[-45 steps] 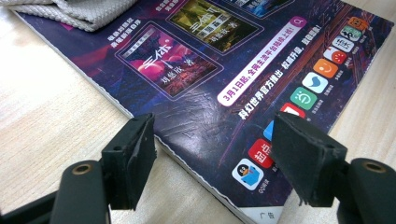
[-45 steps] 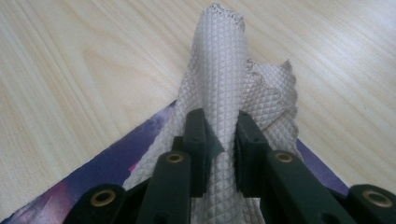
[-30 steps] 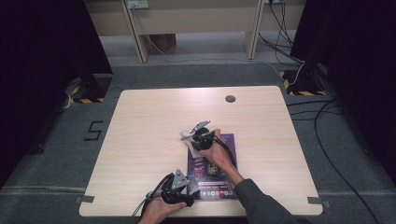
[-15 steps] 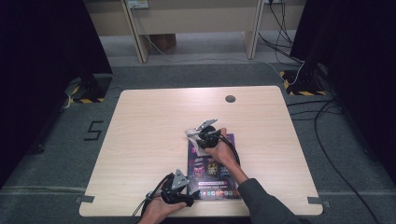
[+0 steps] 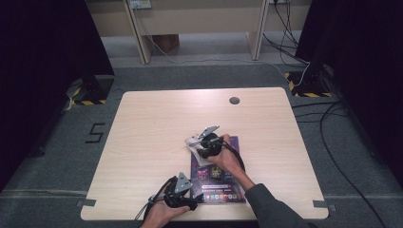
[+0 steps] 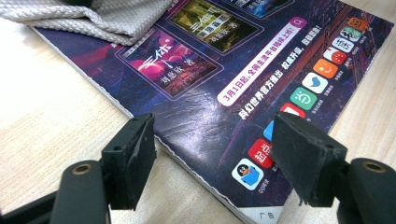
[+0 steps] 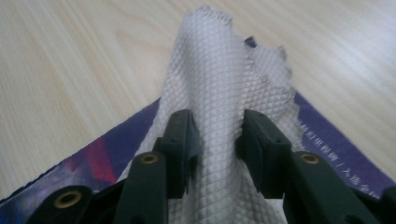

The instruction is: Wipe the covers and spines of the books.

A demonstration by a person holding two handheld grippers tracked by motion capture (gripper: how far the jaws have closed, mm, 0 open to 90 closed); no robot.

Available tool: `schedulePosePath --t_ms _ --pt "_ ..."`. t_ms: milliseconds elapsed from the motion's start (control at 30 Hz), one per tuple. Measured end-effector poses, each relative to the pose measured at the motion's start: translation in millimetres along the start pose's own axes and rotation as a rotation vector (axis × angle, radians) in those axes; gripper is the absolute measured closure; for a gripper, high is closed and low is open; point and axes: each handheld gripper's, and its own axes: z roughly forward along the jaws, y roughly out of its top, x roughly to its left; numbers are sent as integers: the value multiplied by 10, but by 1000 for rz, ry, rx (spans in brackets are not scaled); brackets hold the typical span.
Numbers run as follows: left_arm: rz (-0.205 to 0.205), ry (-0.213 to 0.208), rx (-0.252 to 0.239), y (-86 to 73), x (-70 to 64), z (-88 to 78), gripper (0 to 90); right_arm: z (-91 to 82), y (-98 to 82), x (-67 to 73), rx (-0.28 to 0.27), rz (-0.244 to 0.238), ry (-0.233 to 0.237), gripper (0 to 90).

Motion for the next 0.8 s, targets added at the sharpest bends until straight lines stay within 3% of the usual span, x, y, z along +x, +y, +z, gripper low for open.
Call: schedulePosePath --t_ms 100,200,267,367,467,567,700,800 --pt "3 1 0 0 2 -1 301 -53 24 -43 -38 15 -33 589" --pt "-1 -1 3 1 3 -2 300 -64 33 -94 -26 21 -56 546" --pt "-1 -2 -1 -1 1 1 301 -16 8 -108 5 26 -54 528" --pt "-1 0 4 1 3 -2 301 14 -24 -145 5 62 -35 523" --pt "-3 -3 1 0 5 1 301 16 -35 -151 0 67 -36 521" --pt "-2 -1 0 -1 3 0 301 14 -32 -155 7 86 -12 584" --pt "-6 -3 1 -2 5 1 301 10 -25 -125 6 83 24 733" --pt "-5 -4 1 -1 5 1 301 30 -16 -51 -7 67 49 758"
